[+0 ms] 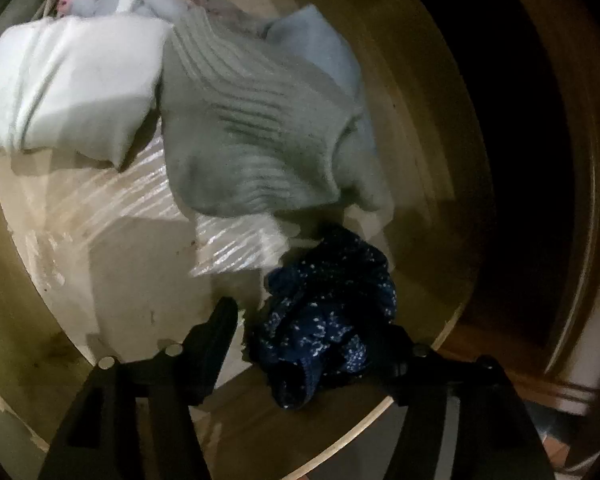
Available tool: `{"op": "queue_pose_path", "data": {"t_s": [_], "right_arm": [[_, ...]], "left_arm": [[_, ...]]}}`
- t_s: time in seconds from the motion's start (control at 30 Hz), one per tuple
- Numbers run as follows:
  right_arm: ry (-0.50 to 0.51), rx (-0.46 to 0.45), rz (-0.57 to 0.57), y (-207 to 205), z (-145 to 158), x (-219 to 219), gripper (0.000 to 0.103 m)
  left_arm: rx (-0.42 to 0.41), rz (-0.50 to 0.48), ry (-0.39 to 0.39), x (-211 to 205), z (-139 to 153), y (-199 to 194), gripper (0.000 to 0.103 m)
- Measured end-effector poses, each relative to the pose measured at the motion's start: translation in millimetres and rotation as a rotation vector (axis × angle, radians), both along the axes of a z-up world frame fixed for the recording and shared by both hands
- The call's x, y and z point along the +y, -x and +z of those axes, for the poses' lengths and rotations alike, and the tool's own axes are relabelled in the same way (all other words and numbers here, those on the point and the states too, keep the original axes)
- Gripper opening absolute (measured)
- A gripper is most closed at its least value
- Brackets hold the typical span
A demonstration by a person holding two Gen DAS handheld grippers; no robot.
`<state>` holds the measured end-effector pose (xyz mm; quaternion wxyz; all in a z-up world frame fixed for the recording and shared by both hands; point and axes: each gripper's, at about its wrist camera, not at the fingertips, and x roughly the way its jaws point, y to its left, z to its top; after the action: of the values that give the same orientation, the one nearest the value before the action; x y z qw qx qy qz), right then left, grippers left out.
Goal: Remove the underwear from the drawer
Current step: 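Lower the right gripper into the drawer toward the navy patterned cloth, then grasp the navy cloth with the right gripper and drop it into the shoebox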
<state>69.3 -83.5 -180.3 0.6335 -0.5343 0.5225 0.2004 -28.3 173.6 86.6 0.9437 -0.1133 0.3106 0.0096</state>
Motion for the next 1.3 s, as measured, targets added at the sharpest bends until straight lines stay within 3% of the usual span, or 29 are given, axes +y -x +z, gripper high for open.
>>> {"op": "queue_pose_path", "data": {"t_s": [0.17, 0.2, 0.23, 0.27, 0.33, 0.47, 0.93, 1.03, 1.3], "right_arm": [[-0.022, 0.056, -0.049, -14, 2, -2, 0.065], [-0.027, 0.063, -0.053, -15, 3, -3, 0.060], [-0.021, 0.057, -0.055, -15, 4, -3, 0.030], [-0.006, 0.022, -0.047, -17, 6, -6, 0.020], [-0.047, 0.056, -0.074, -24, 14, -11, 0.017], [-0.108, 0.060, -0.070, -18, 35, -16, 0.016], [-0.641, 0.142, -0.300, 21, 174, -47, 0.016], [-0.732, 0.144, -0.325, 39, 191, -45, 0.016], [-1.018, 0.135, -0.392, 44, 285, -75, 0.016]], "left_arm": [[0.009, 0.000, 0.004, 1, -1, -1, 0.102], [0.009, 0.002, 0.008, 2, -1, -2, 0.102], [0.008, 0.003, 0.011, 2, -1, -2, 0.102], [0.006, 0.003, 0.015, 3, -1, -2, 0.102], [0.005, 0.007, 0.021, 4, -1, -1, 0.102], [0.000, 0.010, 0.032, 6, -1, -1, 0.102], [-0.004, 0.027, 0.055, 9, -3, 1, 0.102], [-0.005, 0.033, 0.068, 11, -3, 2, 0.102], [-0.011, 0.043, 0.084, 14, -3, 6, 0.102]]}}
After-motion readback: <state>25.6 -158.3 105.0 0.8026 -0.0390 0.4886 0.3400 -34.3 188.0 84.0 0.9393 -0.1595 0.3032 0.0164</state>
